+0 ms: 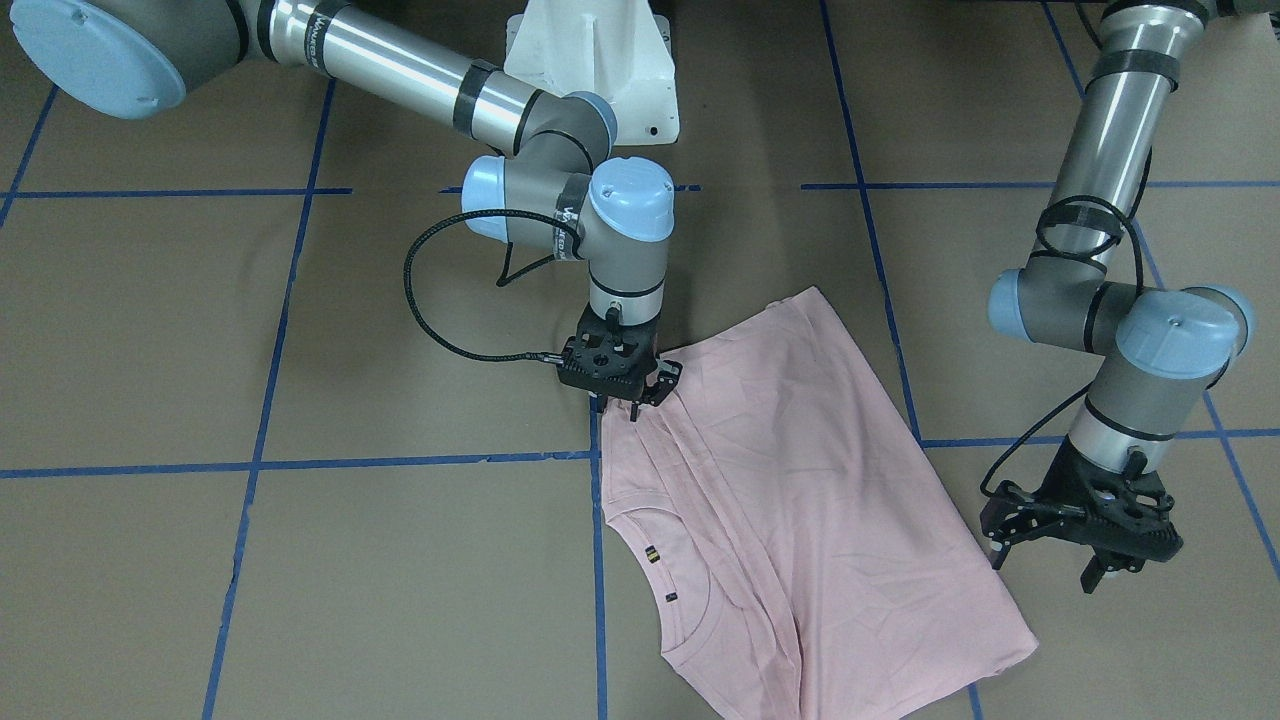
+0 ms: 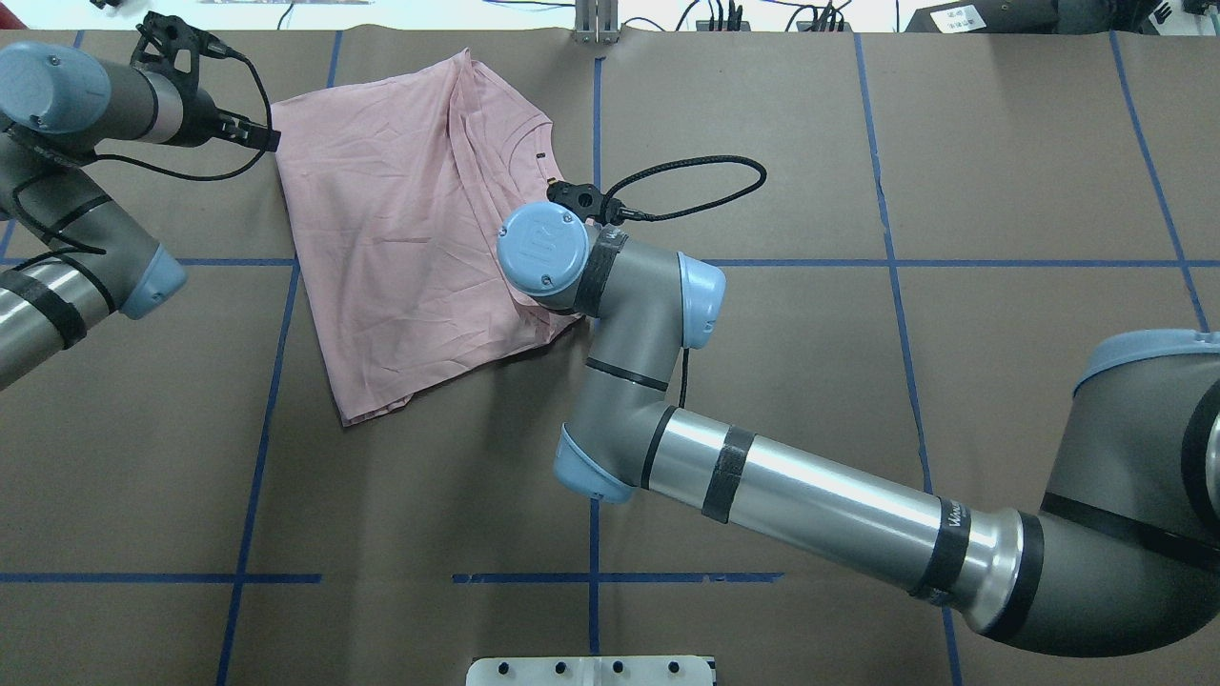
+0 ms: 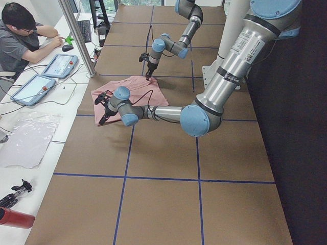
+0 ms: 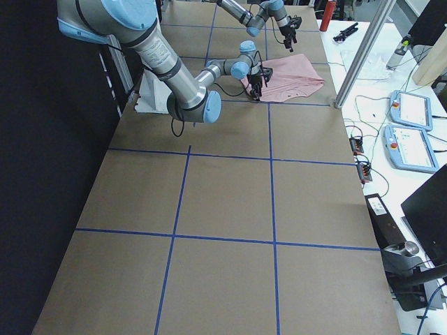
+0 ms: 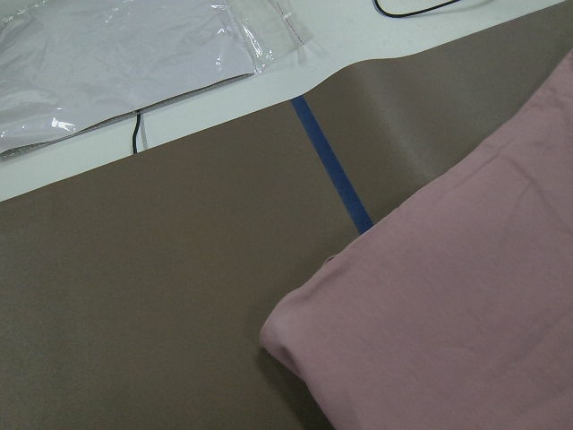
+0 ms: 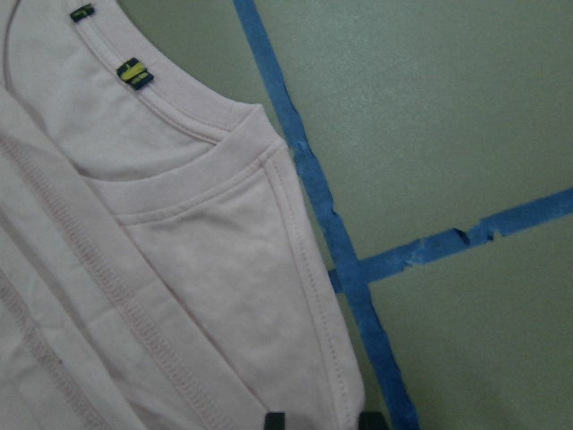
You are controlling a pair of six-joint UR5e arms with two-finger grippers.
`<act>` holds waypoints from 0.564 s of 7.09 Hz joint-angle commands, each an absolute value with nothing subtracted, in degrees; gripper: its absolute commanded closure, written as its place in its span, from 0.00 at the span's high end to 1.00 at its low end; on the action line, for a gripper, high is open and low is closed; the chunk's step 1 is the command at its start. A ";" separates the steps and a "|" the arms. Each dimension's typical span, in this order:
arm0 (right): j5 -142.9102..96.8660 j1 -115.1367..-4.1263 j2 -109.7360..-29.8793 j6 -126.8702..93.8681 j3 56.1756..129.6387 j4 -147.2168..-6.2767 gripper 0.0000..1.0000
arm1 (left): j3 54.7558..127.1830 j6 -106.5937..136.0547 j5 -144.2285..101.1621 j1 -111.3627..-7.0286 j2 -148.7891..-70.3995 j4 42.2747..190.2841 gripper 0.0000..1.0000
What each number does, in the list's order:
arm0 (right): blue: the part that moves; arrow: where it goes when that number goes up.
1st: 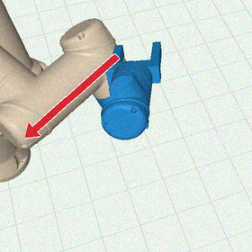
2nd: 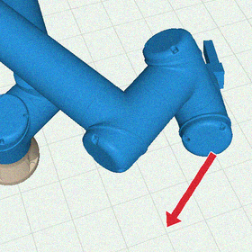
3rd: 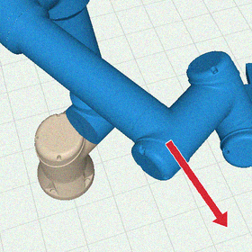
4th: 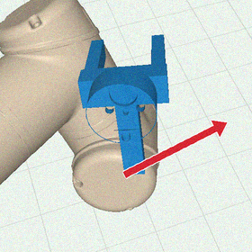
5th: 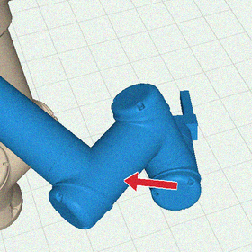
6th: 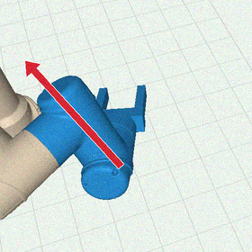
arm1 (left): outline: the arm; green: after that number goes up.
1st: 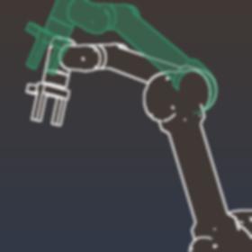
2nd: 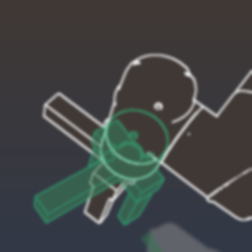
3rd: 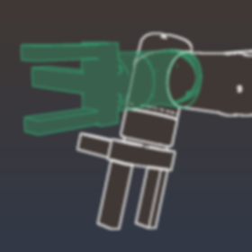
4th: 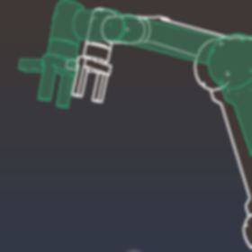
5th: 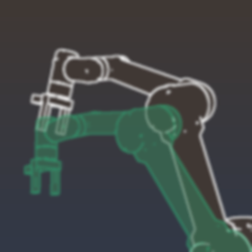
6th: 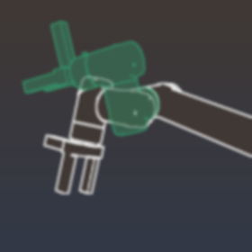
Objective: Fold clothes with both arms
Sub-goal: 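Move the right gripper to the shirt's side edge nearest it, then drag the shirt edge with the right gripper toward the robot, squaring it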
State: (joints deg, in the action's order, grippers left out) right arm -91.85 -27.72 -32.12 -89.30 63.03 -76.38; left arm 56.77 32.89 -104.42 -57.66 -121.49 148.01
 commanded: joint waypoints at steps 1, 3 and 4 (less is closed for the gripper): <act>-91.85 -27.77 -31.91 -88.94 63.10 -76.46 0.00 | 56.95 32.96 -104.41 -57.66 -121.20 148.01 1.00; -91.93 -27.77 -31.99 -89.21 63.63 -76.38 0.00 | 56.95 32.96 -104.50 -57.66 -121.29 148.01 1.00; -92.28 -28.03 -33.12 -88.69 65.72 -76.29 0.00 | 57.04 32.96 -104.50 -57.66 -121.29 148.01 1.00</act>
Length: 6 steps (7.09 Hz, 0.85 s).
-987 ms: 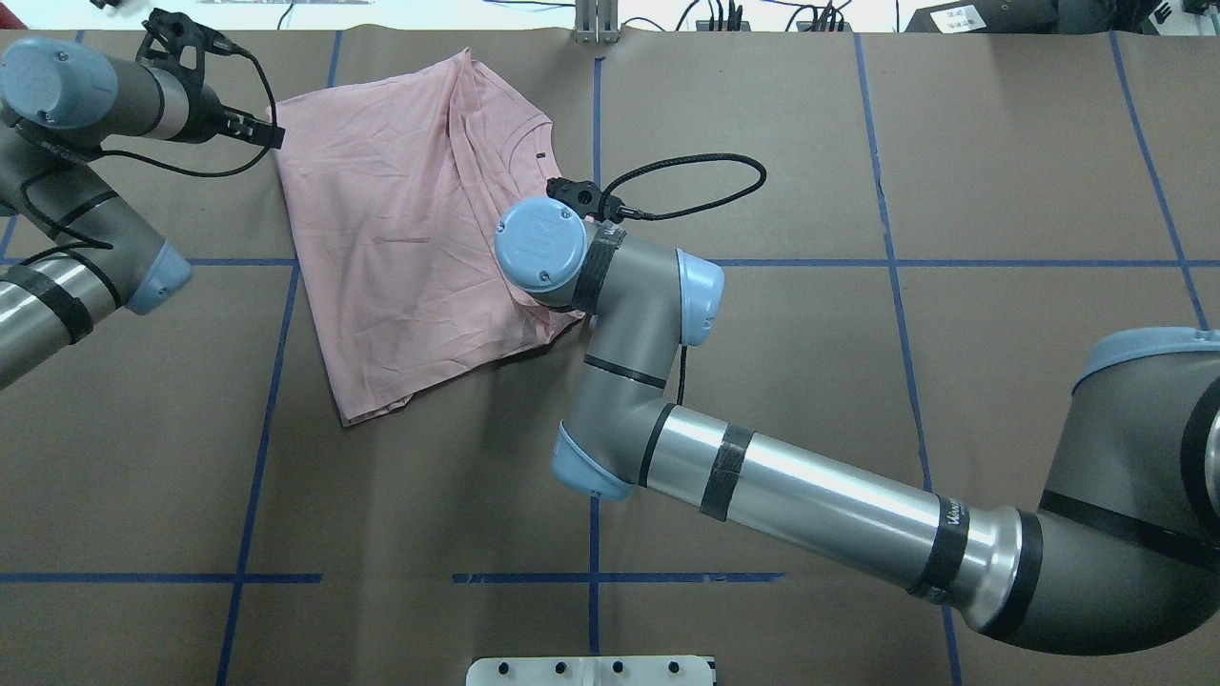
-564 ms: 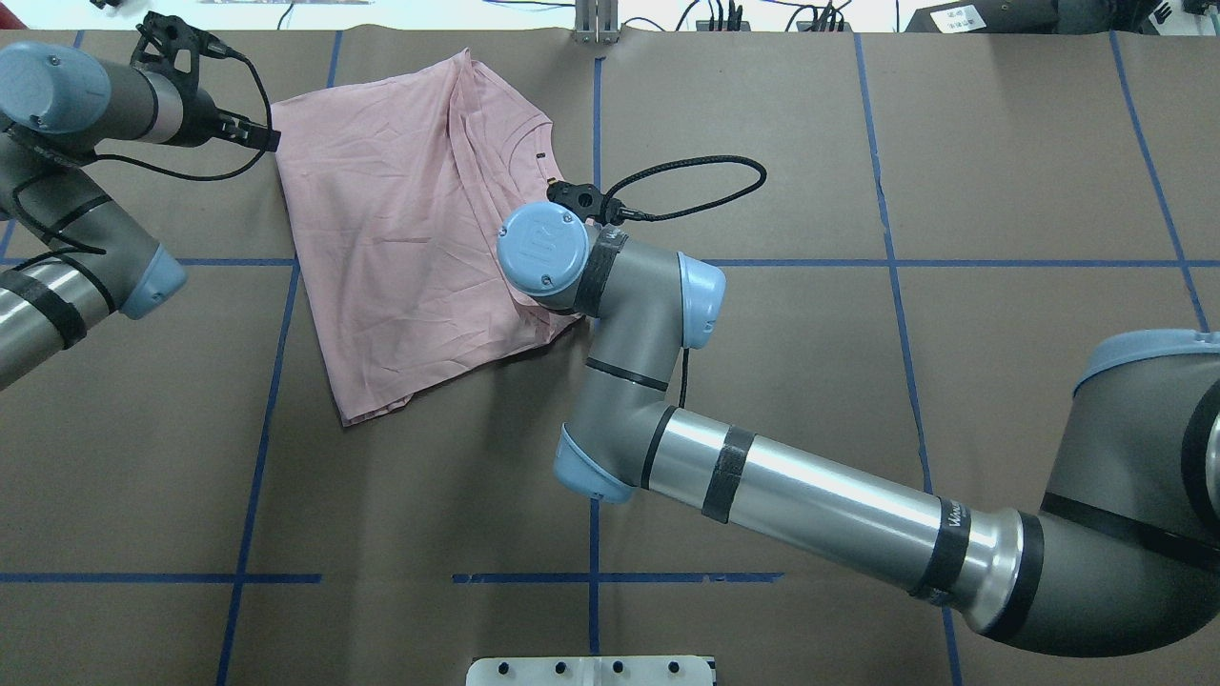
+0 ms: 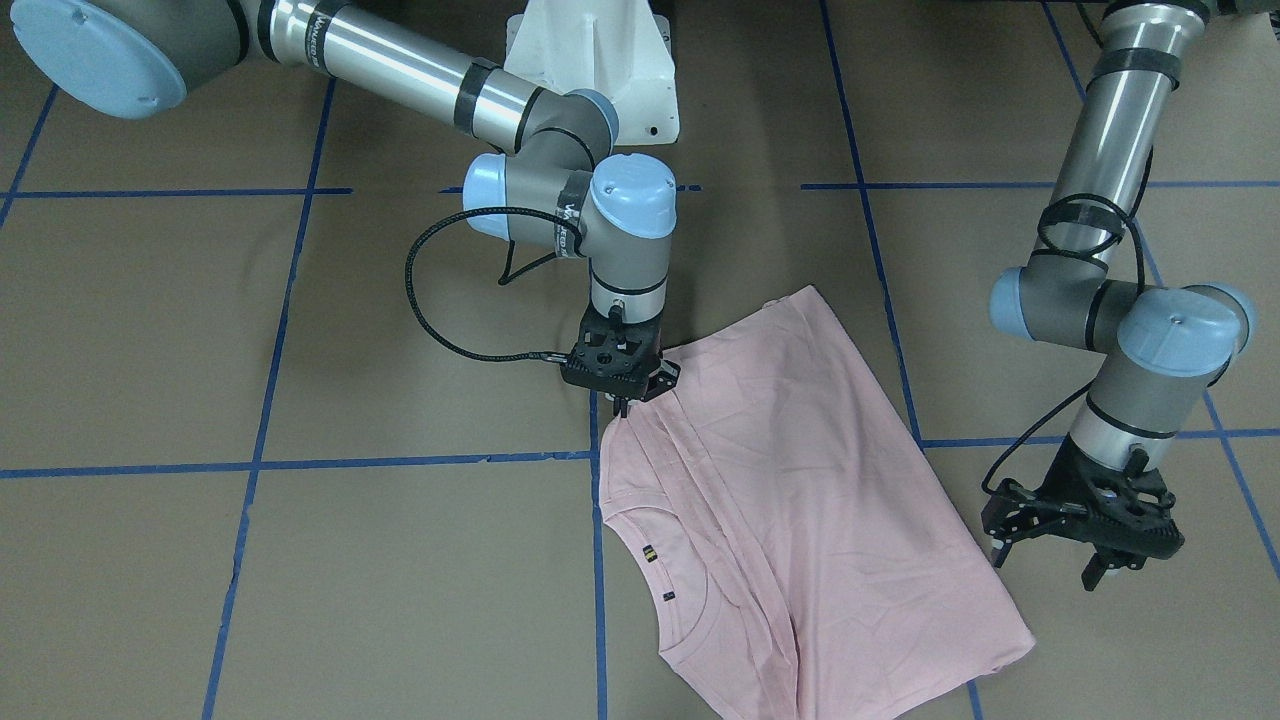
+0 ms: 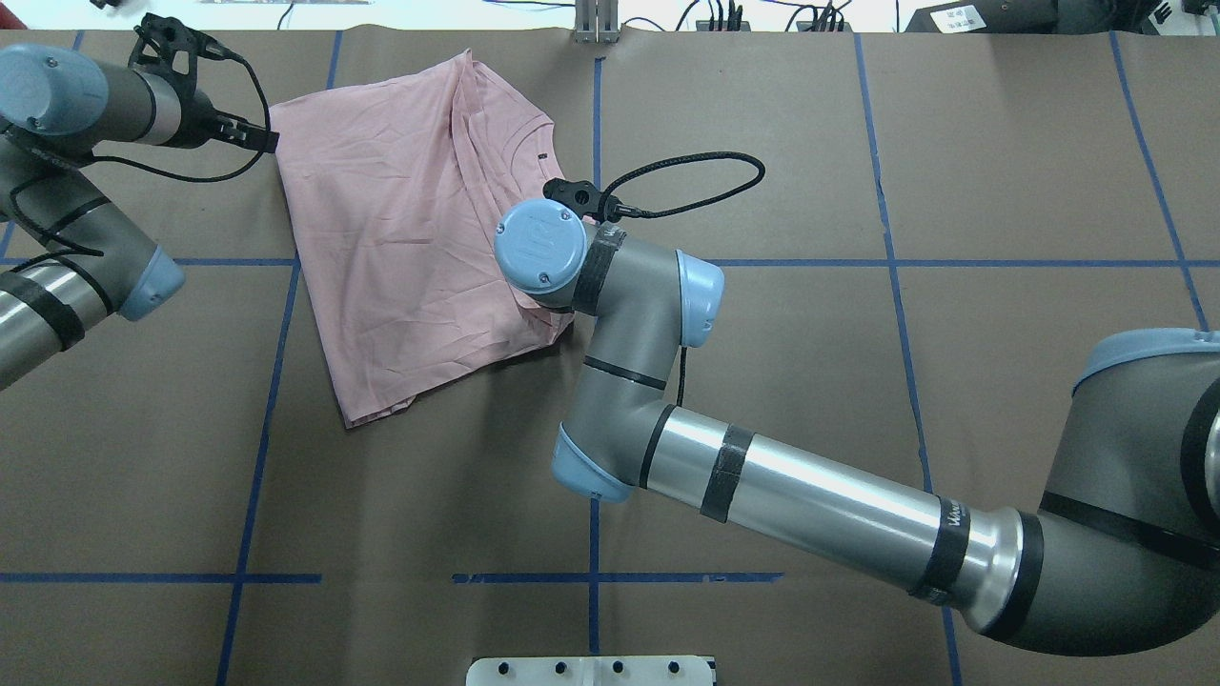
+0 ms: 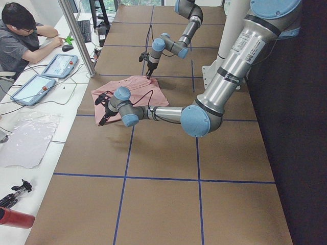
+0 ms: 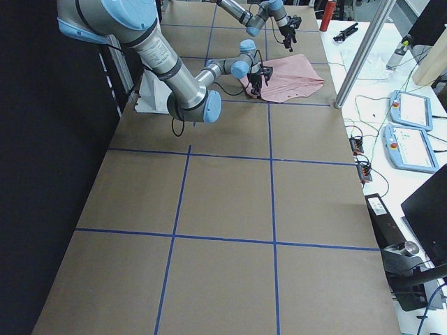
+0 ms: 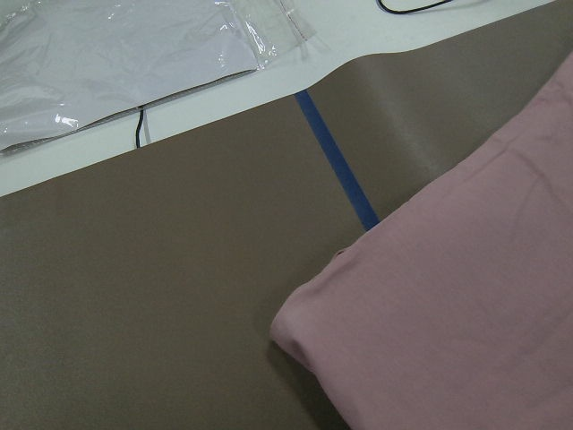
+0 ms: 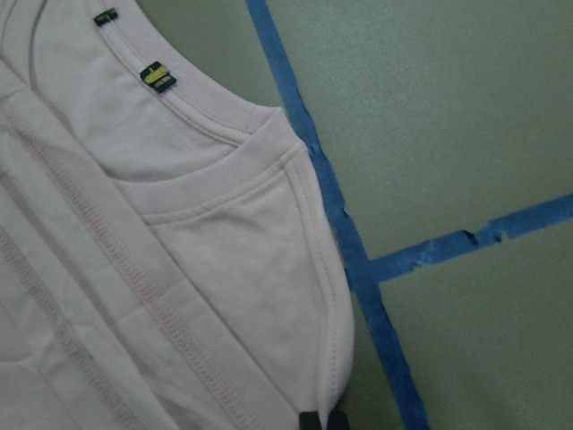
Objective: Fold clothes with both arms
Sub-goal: 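Drag the shirt edge with the right gripper toward the robot, squaring it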
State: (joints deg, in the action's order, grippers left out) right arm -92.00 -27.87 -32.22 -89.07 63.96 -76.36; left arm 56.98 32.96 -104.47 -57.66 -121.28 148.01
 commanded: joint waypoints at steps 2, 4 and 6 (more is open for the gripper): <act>-92.46 -28.48 -45.89 -88.51 81.03 -76.20 0.00 | 57.83 32.96 -104.50 -57.57 -121.03 147.92 1.00; -88.71 -24.47 -59.27 -88.77 97.22 -76.20 0.00 | 58.18 32.96 -104.59 -57.57 -121.03 147.92 1.00; -77.56 -14.46 -66.51 -89.90 106.05 -76.20 0.00 | 59.41 34.18 -104.59 -57.13 -121.03 147.66 1.00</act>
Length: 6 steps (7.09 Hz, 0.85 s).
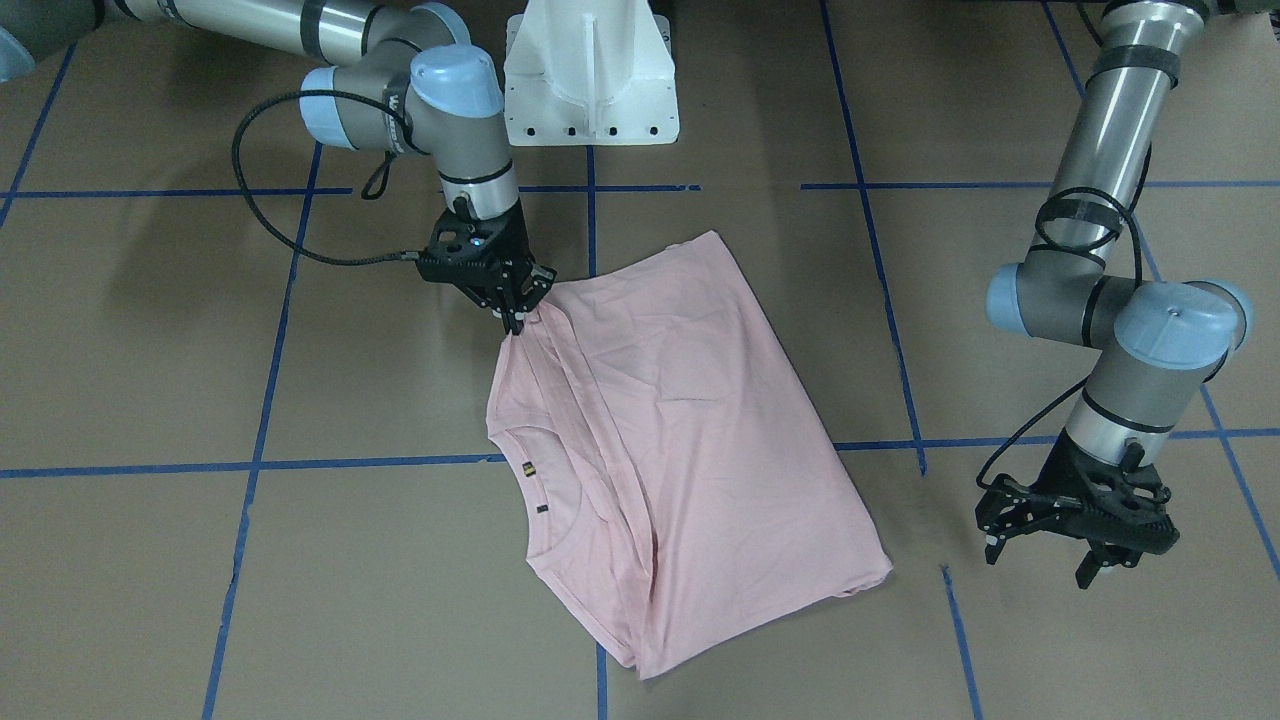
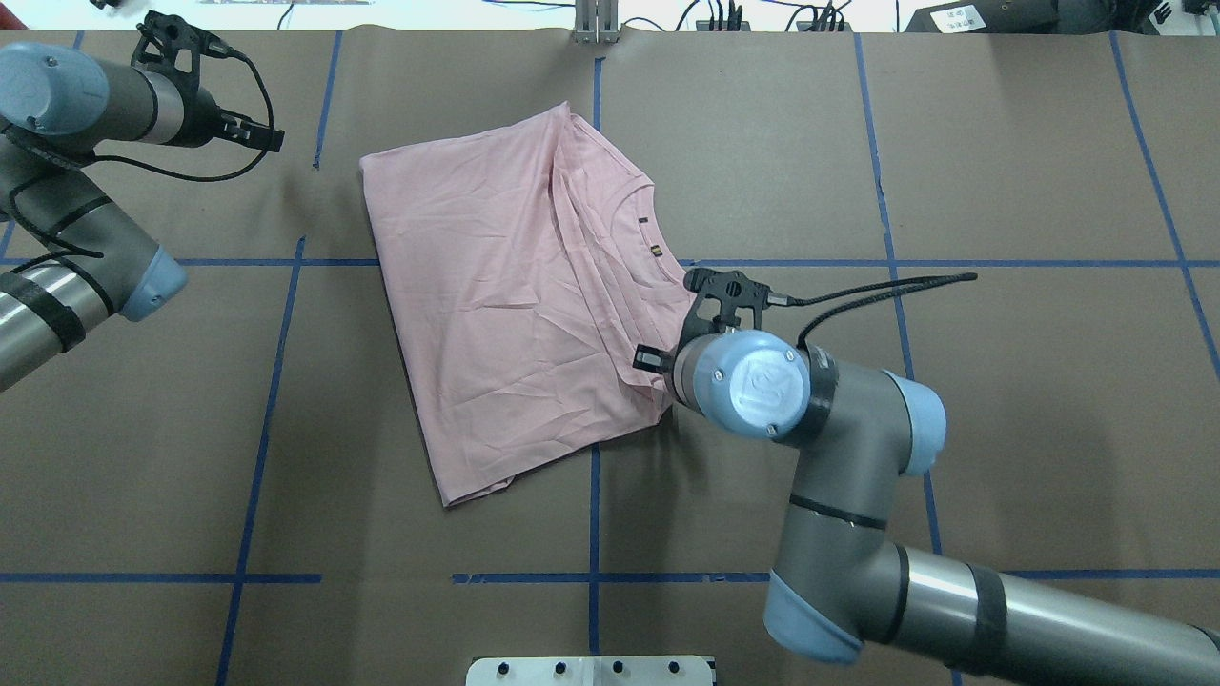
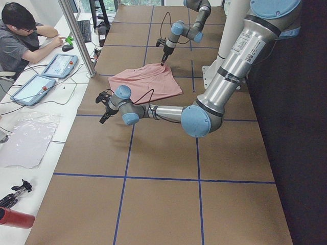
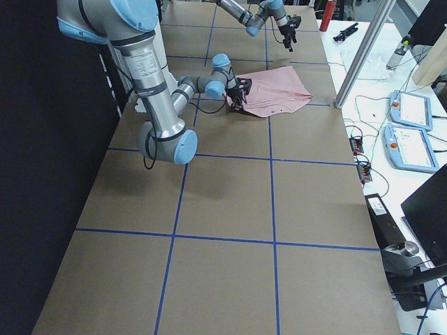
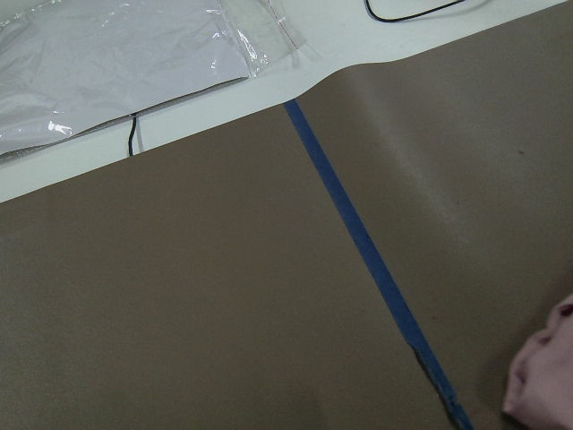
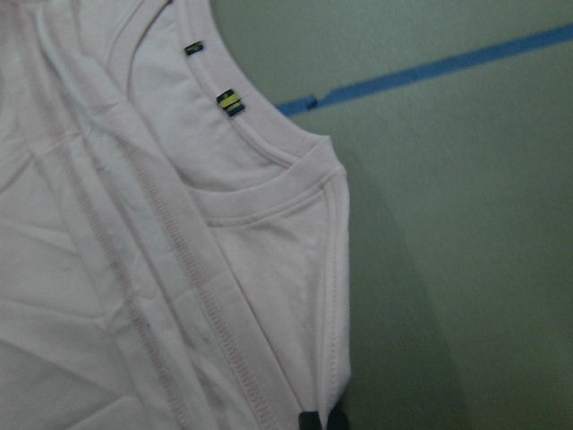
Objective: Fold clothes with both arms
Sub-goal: 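Drag the shirt edge with the right gripper toward the robot, squaring it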
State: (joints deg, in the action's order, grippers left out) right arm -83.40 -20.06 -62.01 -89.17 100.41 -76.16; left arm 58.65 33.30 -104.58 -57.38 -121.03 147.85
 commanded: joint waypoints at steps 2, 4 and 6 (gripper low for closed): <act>-69.28 -6.18 -67.94 -94.21 107.48 -76.20 0.00 | 61.42 35.50 -104.76 -56.78 -121.03 147.04 1.00; -69.34 -5.27 -67.94 -94.22 109.76 -76.11 0.00 | 67.11 49.58 -111.93 -55.64 -119.89 146.95 1.00; -69.52 -5.36 -68.11 -94.13 109.95 -76.11 0.00 | 89.87 58.76 -111.36 -48.11 -112.27 131.76 1.00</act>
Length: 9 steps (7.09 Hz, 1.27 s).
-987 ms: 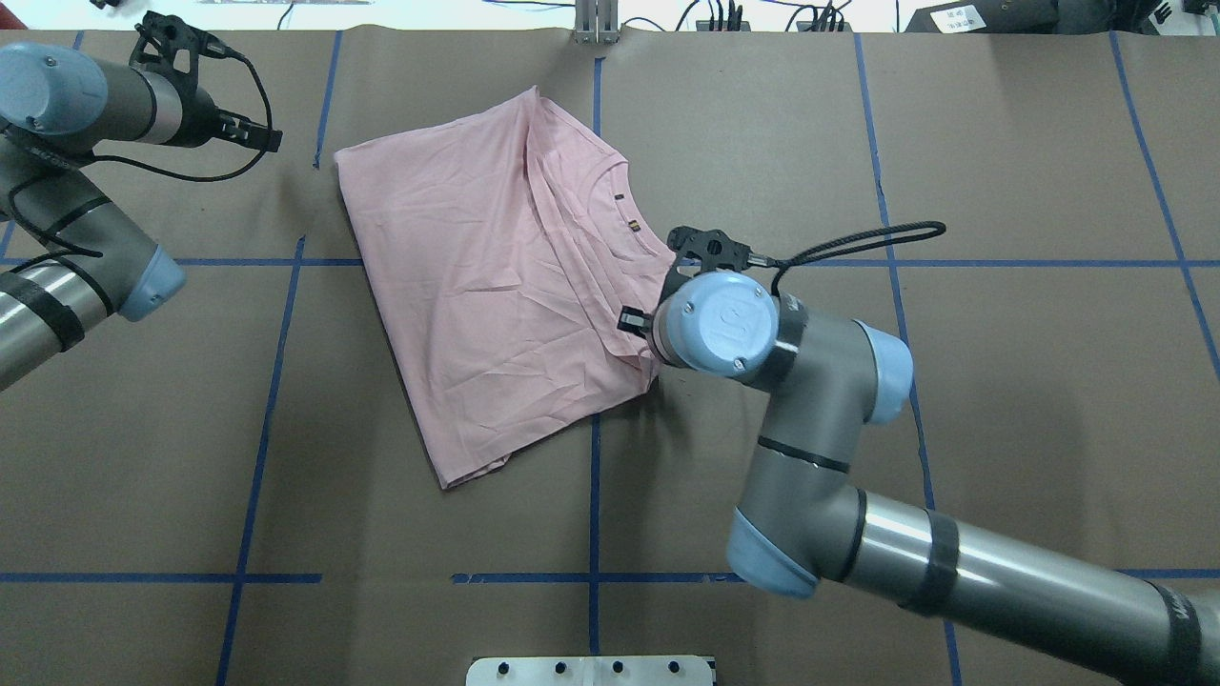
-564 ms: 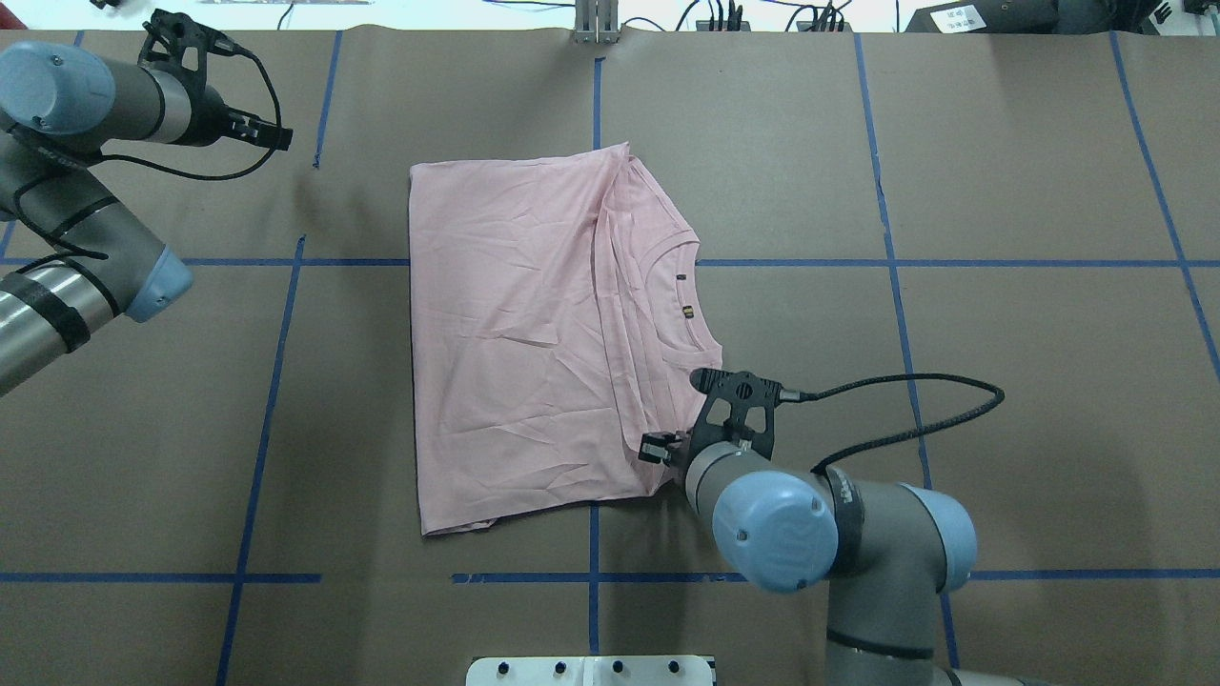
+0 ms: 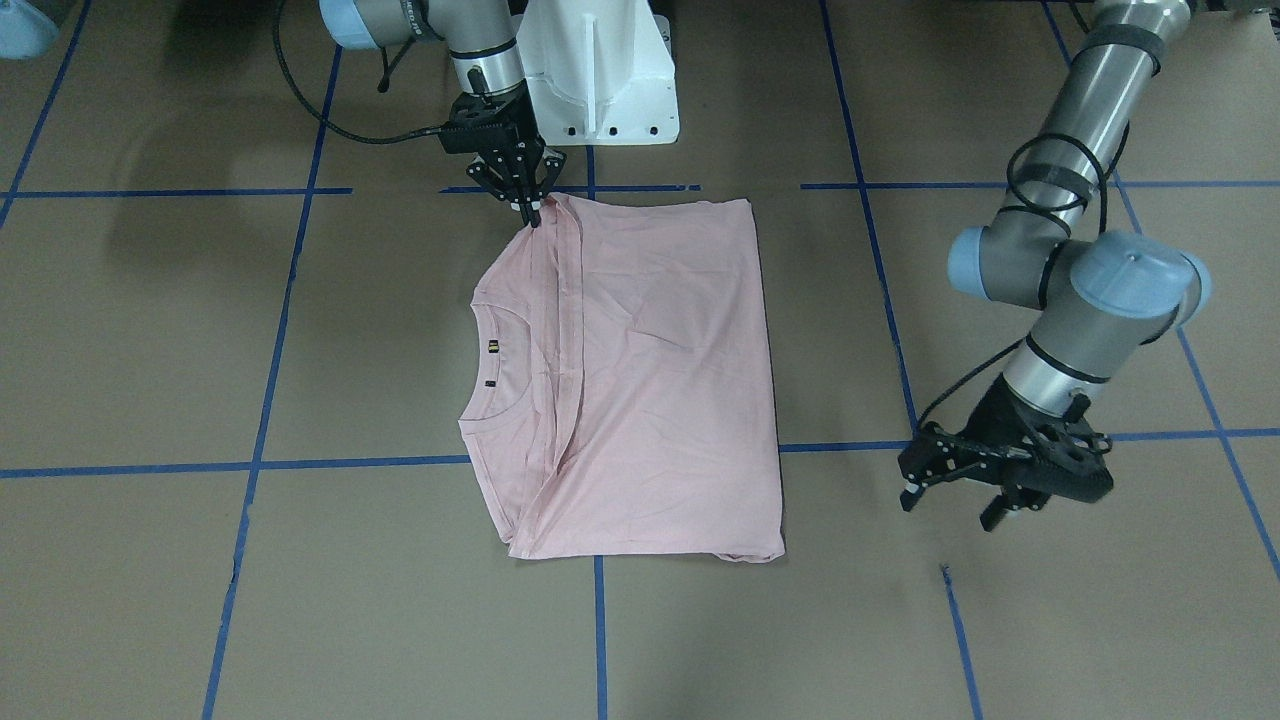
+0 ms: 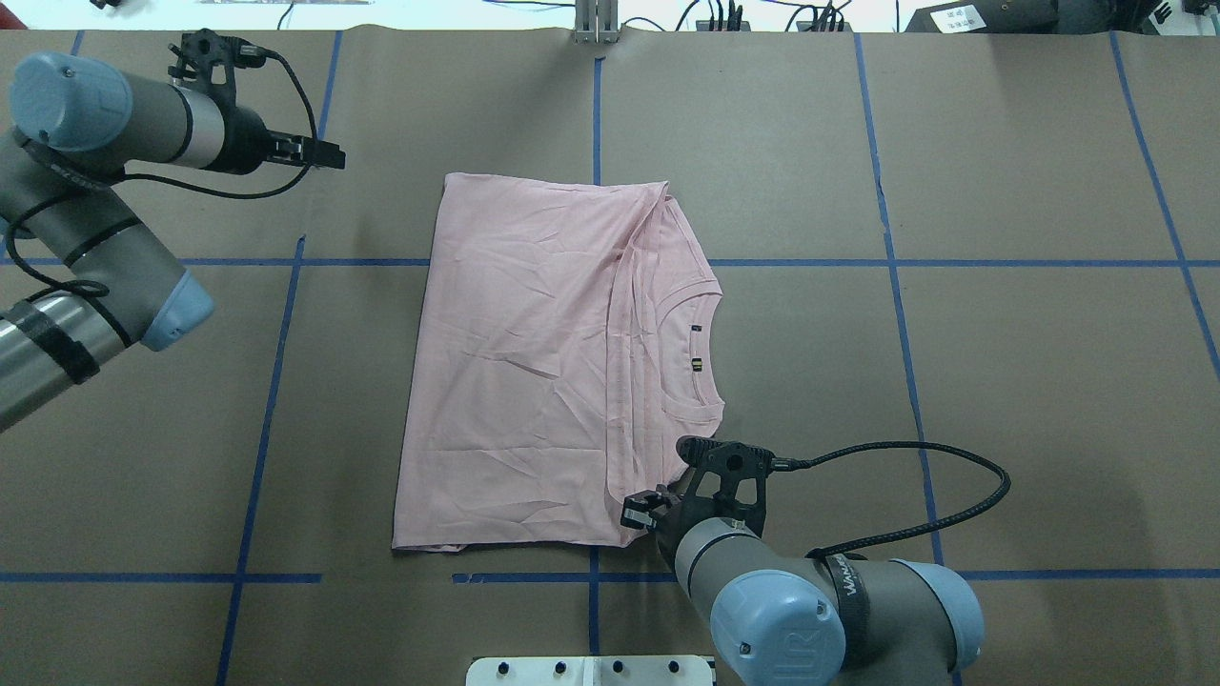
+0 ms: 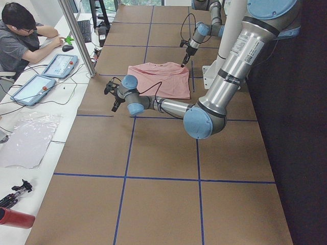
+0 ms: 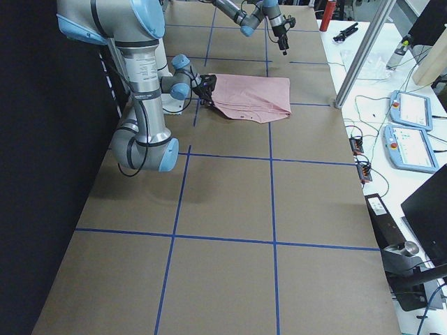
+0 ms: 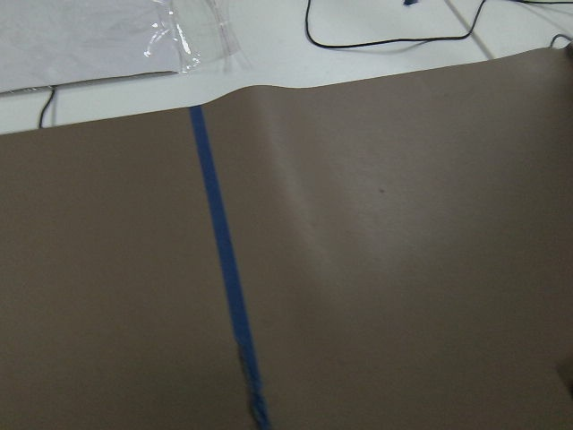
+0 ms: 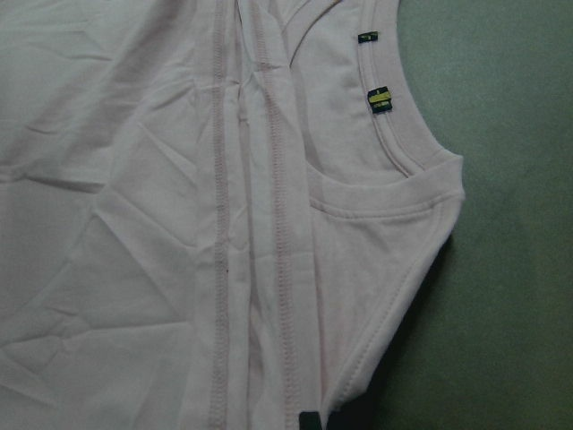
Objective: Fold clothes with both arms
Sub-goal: 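Lower the left gripper to the shirt edge nearest the robot beside the right gripper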
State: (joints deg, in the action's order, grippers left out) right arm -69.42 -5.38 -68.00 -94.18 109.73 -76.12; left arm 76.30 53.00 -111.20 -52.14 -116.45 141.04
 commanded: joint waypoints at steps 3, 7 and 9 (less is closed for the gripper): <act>-70.05 -5.63 -70.64 -93.43 111.60 -75.94 0.00 | 115.44 73.33 -102.06 -31.87 -101.27 115.77 1.00; -70.31 -6.15 -72.86 -93.25 113.12 -75.59 0.00 | 115.49 88.46 -91.88 -14.55 -99.85 114.79 0.79; -70.14 -6.15 -72.86 -93.34 113.11 -75.59 0.00 | 114.96 94.28 -89.05 -8.91 -99.84 112.86 0.50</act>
State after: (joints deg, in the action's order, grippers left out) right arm -70.28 -6.17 -72.85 -93.27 113.06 -75.59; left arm 115.29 90.46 -91.35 -12.60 -99.90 113.74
